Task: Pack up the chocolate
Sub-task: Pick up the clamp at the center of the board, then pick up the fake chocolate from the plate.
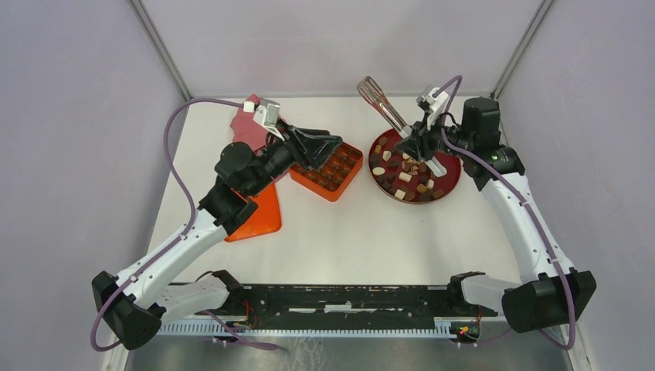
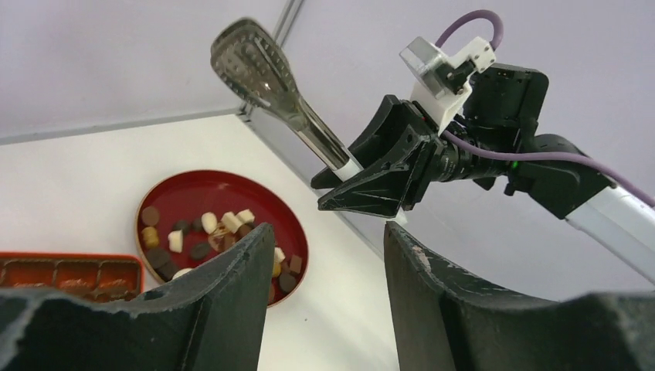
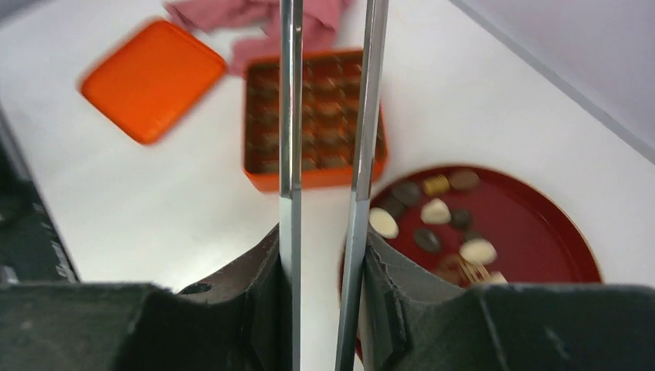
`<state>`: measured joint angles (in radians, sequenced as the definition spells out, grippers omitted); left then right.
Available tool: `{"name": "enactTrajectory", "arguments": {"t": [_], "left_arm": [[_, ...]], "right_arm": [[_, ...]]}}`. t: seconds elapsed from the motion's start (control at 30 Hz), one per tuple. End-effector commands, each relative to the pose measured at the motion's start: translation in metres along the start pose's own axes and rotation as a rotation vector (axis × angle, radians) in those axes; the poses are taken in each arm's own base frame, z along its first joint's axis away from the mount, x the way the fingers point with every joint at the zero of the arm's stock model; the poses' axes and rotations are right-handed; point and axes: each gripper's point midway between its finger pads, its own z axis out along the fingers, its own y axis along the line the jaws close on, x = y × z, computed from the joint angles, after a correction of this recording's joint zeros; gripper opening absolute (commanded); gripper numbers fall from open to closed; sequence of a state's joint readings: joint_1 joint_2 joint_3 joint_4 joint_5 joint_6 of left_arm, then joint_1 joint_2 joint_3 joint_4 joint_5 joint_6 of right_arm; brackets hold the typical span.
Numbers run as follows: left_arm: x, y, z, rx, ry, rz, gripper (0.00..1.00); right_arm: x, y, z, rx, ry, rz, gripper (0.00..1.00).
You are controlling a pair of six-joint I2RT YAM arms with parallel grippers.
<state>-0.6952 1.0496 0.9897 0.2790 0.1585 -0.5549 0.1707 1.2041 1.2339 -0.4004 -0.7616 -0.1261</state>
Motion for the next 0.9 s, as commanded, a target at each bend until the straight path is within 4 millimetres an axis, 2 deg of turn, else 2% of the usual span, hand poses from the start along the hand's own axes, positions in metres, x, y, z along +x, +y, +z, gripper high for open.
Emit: {"name": "enactTrajectory", "arguments": {"t": [0.0,0.07,0.27,0.4,0.53,0.7,0.87], "left_arm": [[0.01,0.023,-0.01,-0.105,0.044,0.082,0.61],[0.014,0.025,-0.009,-0.11,0.053,0.077,0.61],[0.025,0.033,-0.008,-0.126,0.081,0.077,0.61],[0.033,0.038,-0.01,-0.14,0.098,0.072,0.61],[0.042,0.044,-0.012,-0.154,0.109,0.059,0.61],[0.05,0.047,-0.011,-0.151,0.112,0.035,0.61],[0.058,0.05,-0.01,-0.151,0.126,0.022,0.61]], "right_arm": [[0.037,-0.045,-0.022,0.215,0.224,-0.178,0.38],[0.049,-0.051,-0.027,0.237,0.277,-0.176,0.38],[0.104,-0.065,-0.044,0.268,0.475,-0.138,0.38],[0.13,-0.078,-0.059,0.31,0.565,-0.137,0.38],[0.158,-0.082,-0.069,0.28,0.656,-0.081,0.37],[0.181,-0.084,-0.078,0.251,0.732,-0.047,0.36],[0.207,-0.09,-0.097,0.244,0.815,-0.003,0.36]]}}
